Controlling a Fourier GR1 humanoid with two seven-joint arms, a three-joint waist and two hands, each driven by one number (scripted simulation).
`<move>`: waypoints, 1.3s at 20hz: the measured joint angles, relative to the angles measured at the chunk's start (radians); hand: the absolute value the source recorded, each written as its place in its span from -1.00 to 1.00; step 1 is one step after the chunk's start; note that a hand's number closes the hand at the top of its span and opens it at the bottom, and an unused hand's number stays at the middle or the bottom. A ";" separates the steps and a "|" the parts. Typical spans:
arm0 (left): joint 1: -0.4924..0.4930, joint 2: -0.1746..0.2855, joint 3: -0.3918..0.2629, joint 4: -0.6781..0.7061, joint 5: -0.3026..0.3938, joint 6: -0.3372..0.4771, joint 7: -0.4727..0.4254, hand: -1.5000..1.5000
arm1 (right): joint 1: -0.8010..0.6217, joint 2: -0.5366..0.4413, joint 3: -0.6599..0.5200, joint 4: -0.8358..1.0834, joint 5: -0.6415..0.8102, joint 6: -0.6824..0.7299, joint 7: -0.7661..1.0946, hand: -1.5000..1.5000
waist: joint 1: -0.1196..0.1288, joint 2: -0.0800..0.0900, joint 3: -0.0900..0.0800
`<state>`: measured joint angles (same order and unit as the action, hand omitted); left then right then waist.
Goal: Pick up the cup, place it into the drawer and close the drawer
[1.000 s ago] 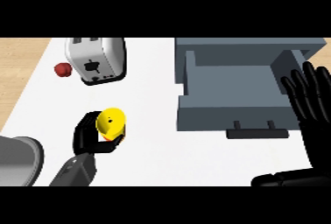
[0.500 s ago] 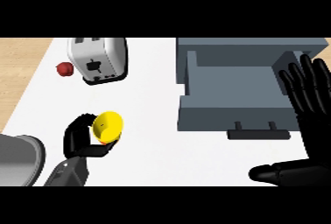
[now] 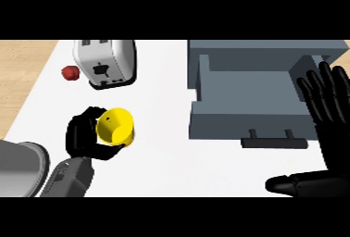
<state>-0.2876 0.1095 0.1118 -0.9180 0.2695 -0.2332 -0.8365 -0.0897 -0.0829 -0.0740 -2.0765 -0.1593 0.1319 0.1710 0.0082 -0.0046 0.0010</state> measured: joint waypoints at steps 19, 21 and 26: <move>-0.271 -0.092 -0.127 -0.499 -0.002 0.310 0.591 1.00 | 0.001 0.000 0.010 -0.004 0.020 -0.002 0.001 -1.00 | -0.012 0.004 -0.001; -0.322 -0.094 -0.129 -0.455 -0.012 0.326 0.589 1.00 | -0.002 -0.002 0.003 0.007 0.016 0.000 -0.006 -1.00 | -0.013 0.004 -0.001; -0.455 -0.104 -0.154 -0.401 -0.044 0.404 0.657 1.00 | 0.003 -0.023 -0.028 0.019 -0.020 0.029 -0.017 -1.00 | -0.017 0.005 -0.001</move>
<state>-0.7430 0.0057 -0.0418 -1.3190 0.2251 0.1712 -0.1799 -0.0862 -0.1058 -0.1017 -2.0575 -0.1789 0.1609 0.1537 -0.0088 0.0004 0.0003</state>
